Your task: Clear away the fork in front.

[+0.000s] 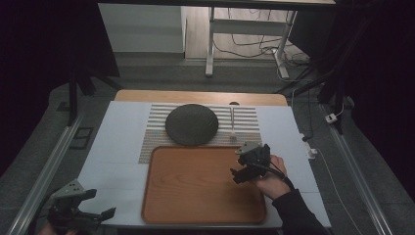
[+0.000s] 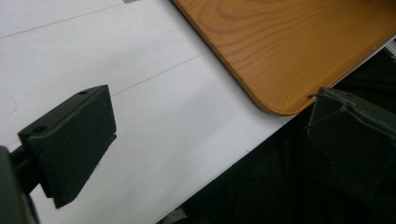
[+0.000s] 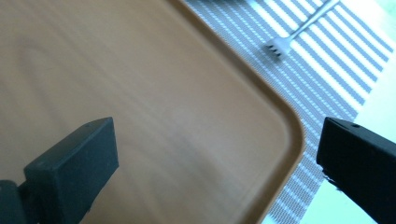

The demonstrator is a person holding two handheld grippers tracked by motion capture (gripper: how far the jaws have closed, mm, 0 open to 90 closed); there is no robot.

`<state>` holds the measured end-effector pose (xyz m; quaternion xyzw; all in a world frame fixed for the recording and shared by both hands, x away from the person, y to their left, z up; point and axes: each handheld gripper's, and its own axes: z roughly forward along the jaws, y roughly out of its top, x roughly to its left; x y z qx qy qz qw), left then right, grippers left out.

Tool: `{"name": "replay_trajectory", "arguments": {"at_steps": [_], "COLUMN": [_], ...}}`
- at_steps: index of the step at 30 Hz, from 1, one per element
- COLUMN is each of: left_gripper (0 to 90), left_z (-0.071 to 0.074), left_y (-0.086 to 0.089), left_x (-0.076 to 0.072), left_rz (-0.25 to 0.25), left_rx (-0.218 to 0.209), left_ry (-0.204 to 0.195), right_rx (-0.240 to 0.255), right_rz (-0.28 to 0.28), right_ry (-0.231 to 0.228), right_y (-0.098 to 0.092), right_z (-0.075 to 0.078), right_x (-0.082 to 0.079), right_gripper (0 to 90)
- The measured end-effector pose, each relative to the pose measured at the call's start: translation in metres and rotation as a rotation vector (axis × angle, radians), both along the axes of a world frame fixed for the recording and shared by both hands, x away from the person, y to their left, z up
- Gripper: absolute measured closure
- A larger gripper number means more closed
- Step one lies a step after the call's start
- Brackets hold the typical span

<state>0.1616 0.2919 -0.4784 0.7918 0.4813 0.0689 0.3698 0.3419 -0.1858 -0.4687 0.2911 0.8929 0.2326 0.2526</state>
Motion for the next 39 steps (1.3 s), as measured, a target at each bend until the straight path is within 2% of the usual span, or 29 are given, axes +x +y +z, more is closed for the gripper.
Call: {"name": "replay_trajectory", "arguments": {"at_steps": [9,15,21,28,30,32,33,36,37,38,39], "left_gripper": [0.8,0.8,0.9,1.0,1.1,1.1,1.2,1.2,1.2,1.2,1.2], "left_z": [0.0,0.0,0.0,-0.001,-0.001,-0.001,-0.001,-0.001,-0.001,-0.001,-0.001], "left_y": [0.0,-0.001,-0.001,-0.001,-0.001,-0.001,-0.001,-0.002,-0.002,-0.002,-0.002], "left_x": [0.0,0.001,0.001,0.001,0.001,0.001,0.001,0.001,0.001,0.002,0.002], "left_rz": [0.0,-0.003,-0.006,-0.007,-0.007,-0.008,-0.009,-0.01,-0.011,-0.011,-0.013], "left_rx": [0.001,0.005,0.005,0.008,0.009,0.01,0.01,0.012,0.013,0.014,0.016], "left_ry": [0.003,0.005,0.009,0.014,0.014,0.015,0.015,0.016,0.016,0.016,0.017], "right_rx": [-0.047,-0.067,-0.108,-0.161,-0.211,-0.222,-0.261,-0.281,-0.31,-0.31,-0.328], "right_rz": [-0.037,-0.042,-0.047,-0.036,-0.012,-0.008,0.011,0.02,0.035,0.035,0.045], "right_ry": [-0.025,-0.034,-0.063,-0.096,-0.119,-0.123,-0.127,-0.129,-0.14,-0.14,-0.143], "right_y": [0.005,0.007,0.012,0.017,0.021,0.022,0.025,0.027,0.03,0.03,0.033], "right_z": [-0.005,-0.007,-0.007,-0.01,-0.013,-0.014,-0.017,-0.019,-0.021,-0.021,-0.023], "right_x": [0.028,0.042,0.054,0.069,0.075,0.076,0.079,0.081,0.082,0.082,0.084], "right_gripper": [0.0,0.0,1.2,12.8,19.1,21.2,26.3,31.7,37.0,37.0,42.5]}}
